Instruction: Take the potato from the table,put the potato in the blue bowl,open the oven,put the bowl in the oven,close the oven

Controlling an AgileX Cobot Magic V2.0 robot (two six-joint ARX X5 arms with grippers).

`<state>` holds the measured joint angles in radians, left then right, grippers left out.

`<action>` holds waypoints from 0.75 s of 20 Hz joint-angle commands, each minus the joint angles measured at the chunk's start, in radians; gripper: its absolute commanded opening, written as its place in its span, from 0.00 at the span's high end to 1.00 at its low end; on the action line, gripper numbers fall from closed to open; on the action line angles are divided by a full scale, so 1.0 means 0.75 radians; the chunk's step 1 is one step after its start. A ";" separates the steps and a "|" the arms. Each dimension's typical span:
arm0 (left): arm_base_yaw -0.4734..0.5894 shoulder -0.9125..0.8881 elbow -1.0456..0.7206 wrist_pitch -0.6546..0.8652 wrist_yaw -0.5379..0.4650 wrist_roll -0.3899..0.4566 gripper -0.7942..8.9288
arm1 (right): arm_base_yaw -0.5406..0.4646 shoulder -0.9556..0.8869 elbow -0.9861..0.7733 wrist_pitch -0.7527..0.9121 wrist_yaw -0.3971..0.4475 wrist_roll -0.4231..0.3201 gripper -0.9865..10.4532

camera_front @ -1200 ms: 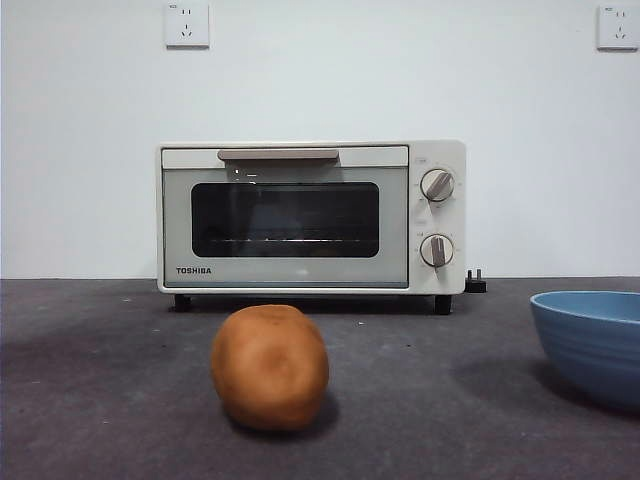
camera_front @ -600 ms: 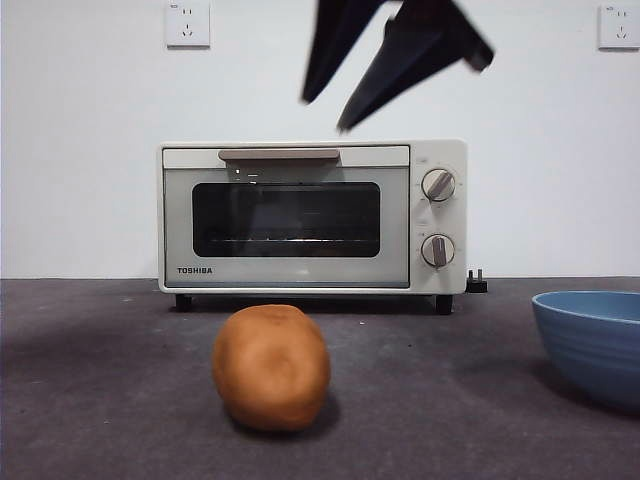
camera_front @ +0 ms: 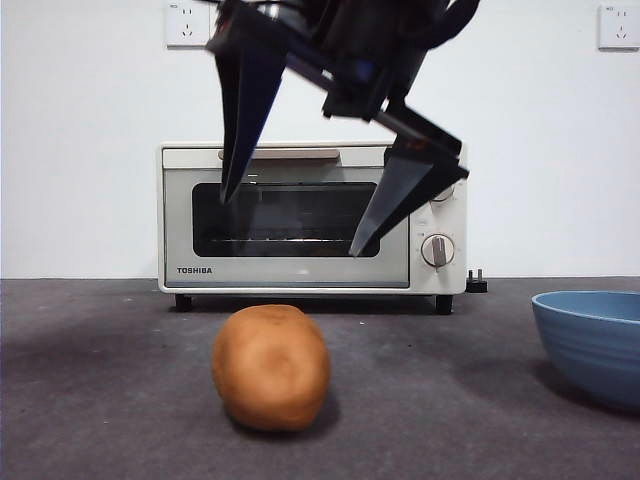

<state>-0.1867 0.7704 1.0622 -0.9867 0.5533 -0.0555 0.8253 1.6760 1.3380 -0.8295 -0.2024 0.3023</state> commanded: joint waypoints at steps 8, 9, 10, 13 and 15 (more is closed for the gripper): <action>-0.006 0.025 -0.001 0.012 0.006 0.026 0.92 | 0.092 0.210 0.000 0.067 0.133 0.098 0.33; -0.006 0.026 -0.001 0.012 0.006 0.035 0.92 | 0.106 0.229 0.000 0.098 0.132 0.113 0.33; -0.006 0.027 -0.001 0.011 0.006 0.040 0.92 | 0.114 0.242 0.000 0.117 0.134 0.127 0.34; -0.006 0.032 -0.001 0.012 0.006 0.041 0.92 | 0.127 0.291 0.000 0.134 0.140 0.157 0.34; -0.006 0.036 -0.001 0.012 0.006 0.045 0.92 | 0.133 0.317 0.000 0.128 0.141 0.164 0.38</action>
<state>-0.1867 0.7975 1.0622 -0.9829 0.5533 -0.0399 0.9230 1.8999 1.3384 -0.7341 -0.1009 0.4110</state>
